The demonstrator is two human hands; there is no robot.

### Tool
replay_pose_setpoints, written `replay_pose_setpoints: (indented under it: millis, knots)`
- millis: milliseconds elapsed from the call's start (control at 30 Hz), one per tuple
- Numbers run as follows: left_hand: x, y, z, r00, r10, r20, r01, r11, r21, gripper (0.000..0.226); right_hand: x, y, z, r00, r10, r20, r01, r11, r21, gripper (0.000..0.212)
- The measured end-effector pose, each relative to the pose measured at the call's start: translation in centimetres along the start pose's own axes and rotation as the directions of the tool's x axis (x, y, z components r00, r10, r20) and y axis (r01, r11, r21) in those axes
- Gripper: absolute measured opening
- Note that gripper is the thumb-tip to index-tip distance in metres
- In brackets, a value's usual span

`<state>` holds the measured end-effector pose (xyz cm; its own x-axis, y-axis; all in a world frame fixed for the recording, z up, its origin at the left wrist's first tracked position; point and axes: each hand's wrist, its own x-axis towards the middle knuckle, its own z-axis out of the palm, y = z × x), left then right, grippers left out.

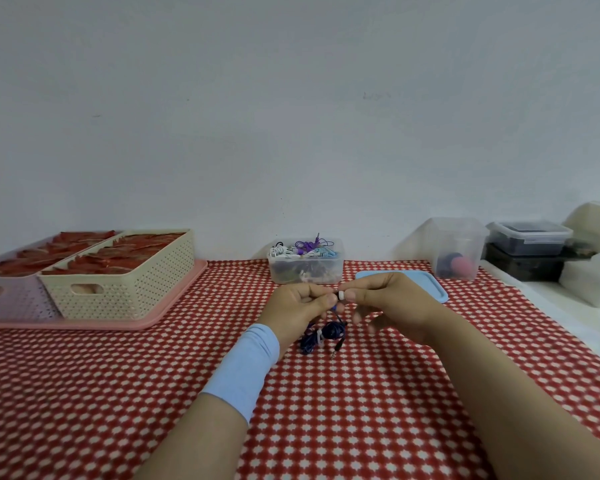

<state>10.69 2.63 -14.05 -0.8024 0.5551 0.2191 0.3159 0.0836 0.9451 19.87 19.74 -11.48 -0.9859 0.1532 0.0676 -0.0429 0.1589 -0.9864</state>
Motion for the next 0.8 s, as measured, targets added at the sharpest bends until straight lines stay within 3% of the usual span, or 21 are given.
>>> replay_pose_setpoints:
  millis: [600, 700, 800]
  knots:
    - [-0.2, 0.5, 0.2, 0.998, 0.062, 0.019, -0.064, 0.989, 0.137, 0.008, 0.6, 0.2, -0.3, 0.981, 0.192, -0.002, -0.192, 0.981, 0.028, 0.02]
    - [-0.2, 0.4, 0.3, 1.0, 0.021, -0.018, -0.02, 0.999, 0.048, 0.009, 0.6, 0.2, 0.3, 0.995, 0.071, -0.07, -0.069, 0.997, 0.023, 0.014]
    - [-0.1, 0.3, 0.3, 0.998, -0.037, -0.042, 0.038, 0.999, 0.012, 0.015, 0.4, -0.1, 0.9, 0.988, -0.099, -0.117, 0.085, 0.989, -0.121, 0.008]
